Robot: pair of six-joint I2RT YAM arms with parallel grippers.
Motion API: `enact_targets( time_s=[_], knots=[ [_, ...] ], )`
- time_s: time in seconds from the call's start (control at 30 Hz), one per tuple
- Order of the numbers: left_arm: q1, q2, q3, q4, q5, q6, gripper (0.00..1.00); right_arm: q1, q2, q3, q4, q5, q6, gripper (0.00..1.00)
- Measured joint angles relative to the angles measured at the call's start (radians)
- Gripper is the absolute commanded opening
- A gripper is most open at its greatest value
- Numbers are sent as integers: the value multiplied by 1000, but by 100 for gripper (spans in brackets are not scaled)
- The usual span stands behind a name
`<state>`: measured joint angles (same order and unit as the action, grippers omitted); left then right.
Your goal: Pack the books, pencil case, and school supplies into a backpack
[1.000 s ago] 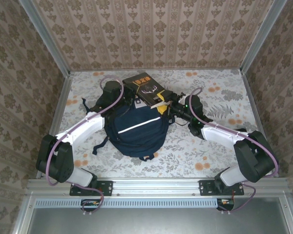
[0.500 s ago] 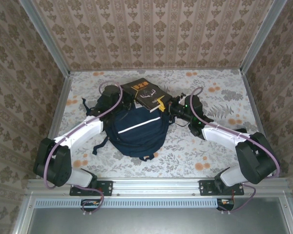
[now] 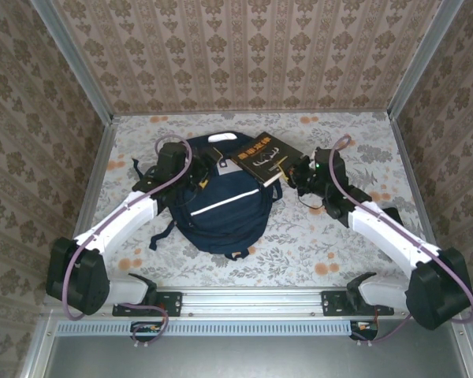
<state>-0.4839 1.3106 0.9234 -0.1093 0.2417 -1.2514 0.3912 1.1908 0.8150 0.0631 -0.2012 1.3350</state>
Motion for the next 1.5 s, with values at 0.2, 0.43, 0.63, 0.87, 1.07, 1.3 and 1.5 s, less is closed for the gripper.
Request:
enact_targets(
  time_s=[0.2,0.43,0.63,0.87,1.07,1.3,1.5],
  knots=[
    [-50,25,88,-202,17,217,84,-106,-100,26,-224,33,-196,3],
    [-217,172,329,-442,-23,546,81,-218,-195,37,-414,45,-355,4],
    [-352,354,514,-662,-176,760,78,-275,-235,33,-475,41,-394,4],
    [-449,516,639,-823,-301,917,73,-296,-238,12,-501,32,-394,4],
    [-491,636,711,-902,-382,974,67,-303,-239,7,-509,21,-394,4],
    [-489,726,779,-955,-470,1007,53,-303,-241,6,-509,10,-394,4],
    [-502,771,859,-999,-536,1025,25,-304,-249,-3,-510,6,-394,4]
  ],
)
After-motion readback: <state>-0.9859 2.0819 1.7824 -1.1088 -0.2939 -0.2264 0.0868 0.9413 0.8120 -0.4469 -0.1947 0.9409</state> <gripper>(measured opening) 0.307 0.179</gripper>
